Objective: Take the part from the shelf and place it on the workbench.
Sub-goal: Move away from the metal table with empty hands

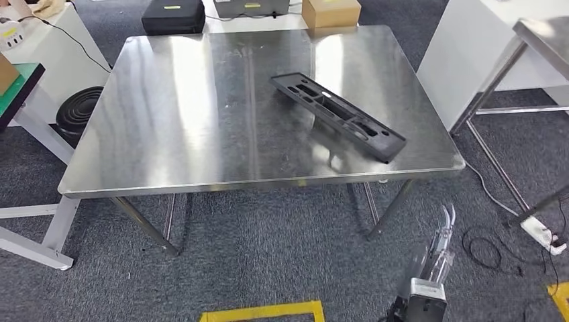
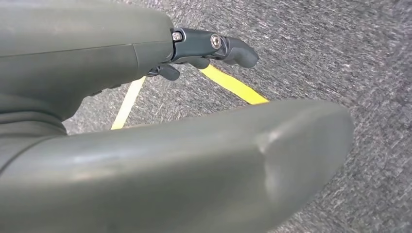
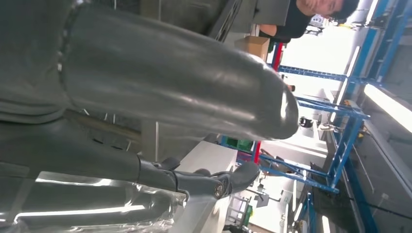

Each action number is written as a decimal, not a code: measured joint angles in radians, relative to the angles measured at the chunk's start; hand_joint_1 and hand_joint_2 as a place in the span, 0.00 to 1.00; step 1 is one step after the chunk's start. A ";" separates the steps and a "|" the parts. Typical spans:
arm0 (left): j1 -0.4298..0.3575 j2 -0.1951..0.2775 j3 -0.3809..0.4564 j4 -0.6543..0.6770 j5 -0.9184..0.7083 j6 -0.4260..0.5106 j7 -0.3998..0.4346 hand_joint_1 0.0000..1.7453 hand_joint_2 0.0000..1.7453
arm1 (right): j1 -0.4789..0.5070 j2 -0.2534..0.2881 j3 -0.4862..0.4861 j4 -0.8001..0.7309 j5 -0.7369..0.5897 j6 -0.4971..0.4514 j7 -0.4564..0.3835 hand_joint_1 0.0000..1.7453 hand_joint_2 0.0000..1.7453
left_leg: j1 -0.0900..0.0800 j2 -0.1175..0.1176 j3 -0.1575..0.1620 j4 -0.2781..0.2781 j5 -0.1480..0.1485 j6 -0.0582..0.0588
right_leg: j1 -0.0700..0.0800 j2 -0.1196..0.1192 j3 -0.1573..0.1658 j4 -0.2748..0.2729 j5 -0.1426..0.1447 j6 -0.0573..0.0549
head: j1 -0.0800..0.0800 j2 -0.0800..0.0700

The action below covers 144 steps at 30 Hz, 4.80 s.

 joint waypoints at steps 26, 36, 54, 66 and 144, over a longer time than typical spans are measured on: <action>0.012 0.007 -0.009 0.000 -0.012 -0.009 -0.013 0.00 0.00 | -0.013 -0.037 -0.016 0.064 -0.139 0.052 -0.002 0.00 0.00 | 0.006 0.004 0.052 -0.020 -0.046 0.030 | -0.009 -0.007 -0.199 0.302 -0.018 0.014 | 0.002 0.000; 0.024 0.007 -0.010 0.001 -0.014 -0.009 -0.013 0.00 0.00 | -0.014 -0.042 -0.019 0.072 -0.144 0.052 -0.004 0.00 0.00 | 0.019 0.001 -0.038 0.080 -0.094 -0.025 | -0.013 -0.009 -0.036 0.002 0.034 -0.050 | -0.006 0.000; 0.018 0.005 -0.010 0.001 -0.004 0.000 -0.008 0.00 0.00 | -0.009 -0.051 -0.019 0.087 -0.145 0.056 -0.003 0.00 0.00 | 0.002 0.006 0.086 -0.011 -0.089 0.040 | -0.005 -0.006 -0.244 0.277 -0.039 -0.020 | 0.008 0.000; 0.028 0.000 -0.010 0.002 -0.004 -0.003 -0.011 0.00 0.00 | -0.008 -0.058 -0.017 0.099 -0.146 0.055 -0.003 0.00 0.00 | 0.011 0.002 -0.045 0.041 -0.032 -0.020 | -0.016 -0.007 -0.026 -0.012 0.028 -0.043 | -0.001 0.000; 0.039 -0.002 -0.039 0.006 -0.056 -0.034 -0.074 0.00 0.00 | 0.078 -0.039 -0.123 0.022 -0.175 0.042 0.042 0.00 0.00 | 0.005 -0.009 0.092 0.022 -0.122 -0.006 | -0.011 -0.008 -0.139 0.017 0.116 0.017 | -0.001 0.000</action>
